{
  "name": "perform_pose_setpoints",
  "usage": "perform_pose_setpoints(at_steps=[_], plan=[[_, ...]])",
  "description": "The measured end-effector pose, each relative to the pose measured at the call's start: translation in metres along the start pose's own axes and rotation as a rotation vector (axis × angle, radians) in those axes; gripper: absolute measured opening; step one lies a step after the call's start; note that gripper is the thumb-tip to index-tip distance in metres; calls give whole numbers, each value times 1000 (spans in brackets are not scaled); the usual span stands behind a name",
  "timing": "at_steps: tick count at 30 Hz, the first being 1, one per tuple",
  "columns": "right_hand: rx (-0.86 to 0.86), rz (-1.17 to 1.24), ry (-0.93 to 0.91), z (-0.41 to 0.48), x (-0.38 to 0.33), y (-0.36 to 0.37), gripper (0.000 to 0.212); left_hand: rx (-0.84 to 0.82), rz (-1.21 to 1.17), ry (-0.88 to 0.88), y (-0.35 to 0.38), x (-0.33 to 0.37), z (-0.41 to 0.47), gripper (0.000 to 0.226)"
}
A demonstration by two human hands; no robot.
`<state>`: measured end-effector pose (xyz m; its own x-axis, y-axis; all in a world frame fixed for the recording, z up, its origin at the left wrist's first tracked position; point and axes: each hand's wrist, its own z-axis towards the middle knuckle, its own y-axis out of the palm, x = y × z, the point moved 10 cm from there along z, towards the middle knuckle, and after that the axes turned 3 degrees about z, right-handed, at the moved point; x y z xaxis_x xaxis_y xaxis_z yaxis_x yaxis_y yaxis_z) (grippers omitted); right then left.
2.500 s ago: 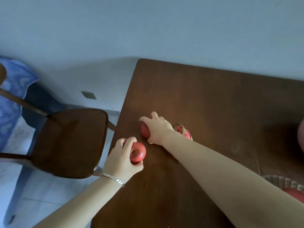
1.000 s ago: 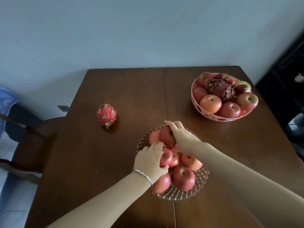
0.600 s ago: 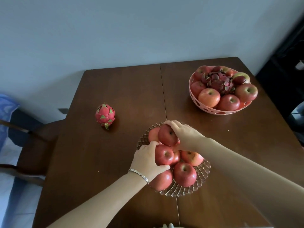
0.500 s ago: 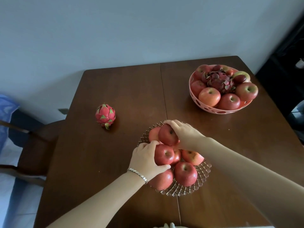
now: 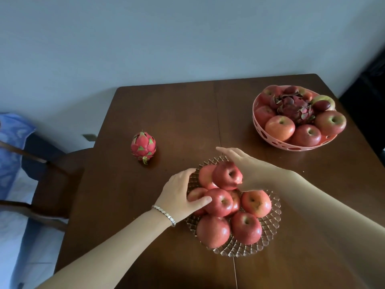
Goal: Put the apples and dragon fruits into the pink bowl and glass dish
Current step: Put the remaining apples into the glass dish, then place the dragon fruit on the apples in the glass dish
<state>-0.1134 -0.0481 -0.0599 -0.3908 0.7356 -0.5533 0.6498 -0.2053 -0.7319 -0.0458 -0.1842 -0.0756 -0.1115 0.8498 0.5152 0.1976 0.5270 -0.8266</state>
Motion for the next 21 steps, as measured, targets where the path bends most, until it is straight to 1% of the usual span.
perform_pose_setpoints(at_steps=[2, 3, 5, 6, 8, 9, 11, 13, 15, 18, 21], plan=[[23, 1, -29, 2, -9, -9, 94, 115, -2, -18, -20, -15, 11, 79], [57, 24, -45, 1, -14, -13, 87, 183, -15, -70, -30, -27, 18, 79], [147, 79, -71, 9, -23, -25, 72, 321, -25, -245, -56, -66, 38, 84], [176, 97, -75, 9, -24, -26, 66, 363, -27, -354, -64, -86, 45, 88], [213, 121, -85, 18, -26, -28, 57, 395, -57, -567, -79, -127, 62, 94], [230, 131, -83, 21, -26, -28, 53, 382, -76, -656, -81, -144, 71, 97], [264, 158, -73, 26, -26, -27, 47, 314, -114, -777, -79, -170, 87, 99], [287, 184, -57, 31, -23, -26, 44, 236, -184, -846, -67, -189, 102, 98], [300, 194, -55, 32, -24, -25, 42, 220, -268, -896, -59, -205, 105, 95], [332, 201, -60, 33, -23, -26, 37, 290, -374, -902, -62, -215, 103, 88], [429, 272, -27, 28, -21, -39, 34, 325, -526, -852, -64, -200, 91, 78]])
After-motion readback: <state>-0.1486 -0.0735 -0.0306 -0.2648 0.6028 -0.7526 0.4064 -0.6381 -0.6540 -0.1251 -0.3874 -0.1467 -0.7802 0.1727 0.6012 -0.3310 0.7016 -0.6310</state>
